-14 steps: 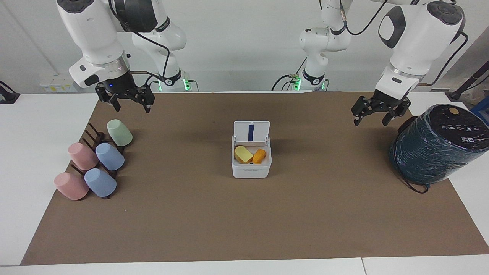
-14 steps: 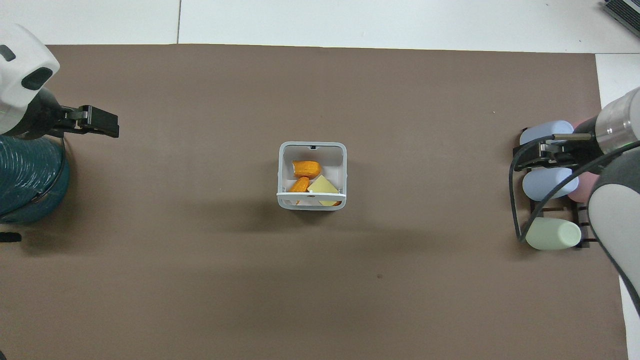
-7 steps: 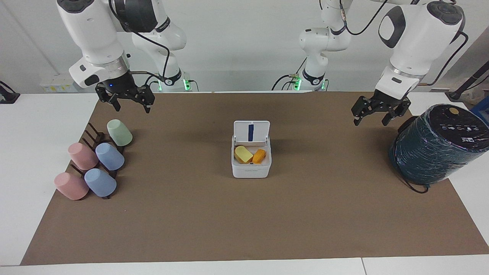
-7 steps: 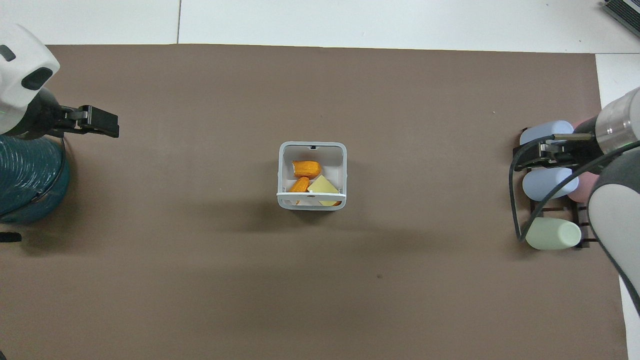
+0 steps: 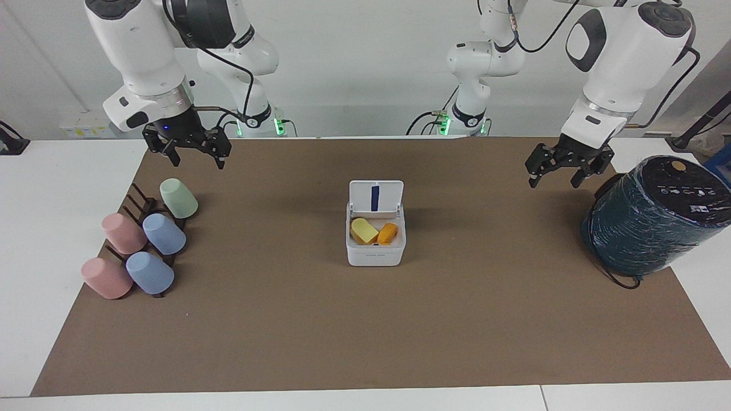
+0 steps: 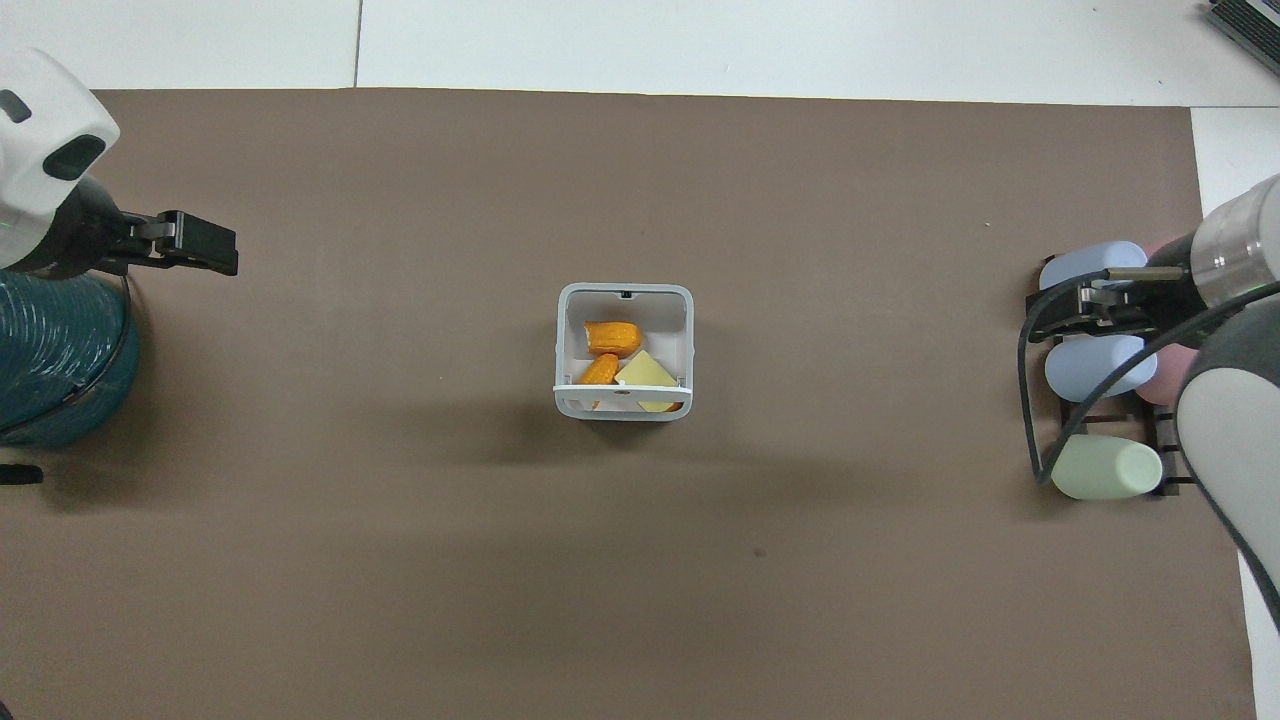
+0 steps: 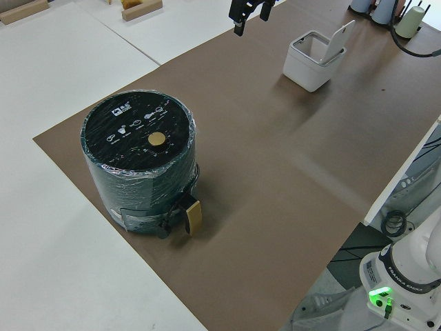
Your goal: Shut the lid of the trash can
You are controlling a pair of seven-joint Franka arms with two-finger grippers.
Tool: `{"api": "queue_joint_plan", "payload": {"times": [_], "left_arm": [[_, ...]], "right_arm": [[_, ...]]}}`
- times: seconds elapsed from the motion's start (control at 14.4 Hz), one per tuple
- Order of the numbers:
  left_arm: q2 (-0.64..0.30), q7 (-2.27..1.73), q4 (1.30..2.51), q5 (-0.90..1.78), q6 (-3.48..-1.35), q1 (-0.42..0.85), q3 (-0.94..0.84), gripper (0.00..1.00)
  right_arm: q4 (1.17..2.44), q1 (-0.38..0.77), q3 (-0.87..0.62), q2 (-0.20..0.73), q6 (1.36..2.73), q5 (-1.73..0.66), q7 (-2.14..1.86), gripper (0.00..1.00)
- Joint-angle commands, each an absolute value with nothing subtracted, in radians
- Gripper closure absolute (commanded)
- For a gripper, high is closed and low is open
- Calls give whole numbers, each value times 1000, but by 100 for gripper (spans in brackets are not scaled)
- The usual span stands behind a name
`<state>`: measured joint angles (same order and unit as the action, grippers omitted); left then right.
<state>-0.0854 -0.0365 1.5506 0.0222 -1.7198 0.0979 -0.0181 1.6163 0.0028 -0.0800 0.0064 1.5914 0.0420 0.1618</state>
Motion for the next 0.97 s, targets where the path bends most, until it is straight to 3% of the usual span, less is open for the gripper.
{"api": "queue_joint_plan", "payload": {"times": [0.0,0.28,0.35,0.63,0.9], "left_arm": [[-52,-35,1585,17,-1710,104,-18,0],[-51,-35,1585,17,-1714,117,-26,0],[-51,-37,1588,17,-1710,138,-26,4],[-26,-98,1632,18,-1709,219,-26,43],[14,-286,1704,20,-1718,357,-26,65]], "right_arm": [[1640,-15,-87,-18,1589,21,130,0],[1640,-15,-87,-18,1589,21,130,0],[1640,-15,-87,-18,1589,21,130,0],[1640,-15,-87,-18,1589,21,130,0],[1640,-15,-87,-18,1589,21,130,0]]}}
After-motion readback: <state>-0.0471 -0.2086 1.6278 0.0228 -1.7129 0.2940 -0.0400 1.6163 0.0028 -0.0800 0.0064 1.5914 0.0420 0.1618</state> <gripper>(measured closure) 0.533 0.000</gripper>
